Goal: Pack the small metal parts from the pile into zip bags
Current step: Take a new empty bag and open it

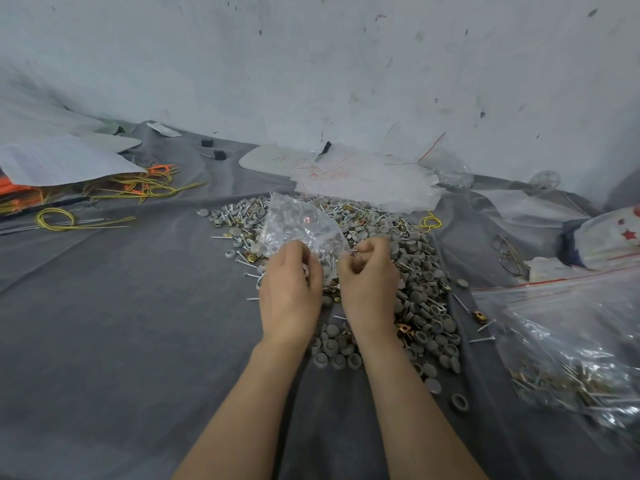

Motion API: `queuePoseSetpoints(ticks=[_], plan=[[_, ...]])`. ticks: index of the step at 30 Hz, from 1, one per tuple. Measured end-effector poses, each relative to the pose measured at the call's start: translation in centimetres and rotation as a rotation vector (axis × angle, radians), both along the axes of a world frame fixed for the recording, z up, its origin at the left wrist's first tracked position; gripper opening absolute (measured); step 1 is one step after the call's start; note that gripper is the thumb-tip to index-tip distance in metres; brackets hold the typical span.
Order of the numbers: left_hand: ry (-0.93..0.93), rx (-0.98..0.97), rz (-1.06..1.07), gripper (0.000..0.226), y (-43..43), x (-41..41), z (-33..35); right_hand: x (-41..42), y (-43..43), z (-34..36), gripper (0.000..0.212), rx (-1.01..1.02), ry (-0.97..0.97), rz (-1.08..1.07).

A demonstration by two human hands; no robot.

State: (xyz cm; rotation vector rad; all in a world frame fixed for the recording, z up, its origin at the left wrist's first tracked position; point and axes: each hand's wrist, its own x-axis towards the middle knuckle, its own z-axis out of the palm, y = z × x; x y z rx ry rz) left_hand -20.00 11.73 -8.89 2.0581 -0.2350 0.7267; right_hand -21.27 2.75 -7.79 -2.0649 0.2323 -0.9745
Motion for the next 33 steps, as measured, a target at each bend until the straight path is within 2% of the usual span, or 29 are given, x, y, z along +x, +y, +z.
queuePoseSetpoints(ticks=[4,7,9,10,12,14,15,17,20,21,22,23,24,25,27,30,33], plan=[[-0.065,0.047,0.016,0.010,0.2,0.2,0.1,-0.2,1.2,0.5,0.010,0.098,-0.084,0.131],[-0.133,0.071,-0.001,0.005,0.5,0.1,0.2,-0.4,2.0,0.7,0.019,0.099,0.025,0.284],[-0.187,0.126,-0.013,0.009,0.7,0.1,0.3,-0.2,1.9,0.7,0.023,0.138,0.125,0.374],[-0.233,0.148,-0.030,0.010,0.5,0.0,0.3,-0.2,1.7,0.9,0.025,0.246,0.175,0.437],[-0.299,0.168,-0.093,0.006,-0.1,-0.6,0.5,-0.1,1.4,1.4,0.033,0.643,0.219,0.604],[-0.324,0.180,-0.165,0.002,-0.3,-0.6,0.2,-0.2,0.7,1.9,0.034,1.054,0.136,0.774],[-0.322,0.166,-0.190,0.003,-0.4,-0.5,0.0,-0.3,0.4,2.1,0.038,1.180,0.077,0.820],[-0.291,0.053,-0.220,0.014,-0.7,-0.7,0.0,-0.5,-0.3,2.4,0.049,1.335,-0.016,0.871],[-0.242,-0.363,-0.144,0.045,-2.0,-3.1,4.0,-0.7,-0.5,2.5,0.066,1.456,-0.042,0.985],[-0.160,-0.546,-0.140,0.066,-2.2,-3.3,4.7,-0.8,-0.4,2.5,0.073,1.476,-0.034,1.042],[0.076,-0.769,-0.303,0.094,-2.0,-3.0,5.2,-0.9,-0.2,2.4,0.081,1.501,-0.025,1.105],[0.308,-1.010,-0.555,0.101,-1.6,-2.5,5.4,-0.9,-0.1,2.3,0.088,1.533,-0.016,1.157],[0.512,-1.177,-0.737,0.097,-1.2,-1.6,5.1,-1.0,0.0,2.2,0.093,1.564,-0.010,1.191],[0.618,-1.250,-0.822,0.078,-0.9,-0.8,4.5,-1.0,-0.1,2.3,0.096,1.582,-0.011,1.204],[0.657,-1.328,-0.855,0.056,-1.3,-0.1,3.6,-1.0,0.0,2.3,0.100,1.569,-0.034,1.164],[0.748,-1.366,-0.924,0.064,-3.2,-1.3,3.3,-0.8,-0.3,2.3,0.096,1.521,-0.117,1.073],[0.756,-1.302,-0.941,0.054,-3.7,-1.6,3.4,-0.9,-0.7,2.5,0.090,1.476,-0.115,1.095]])
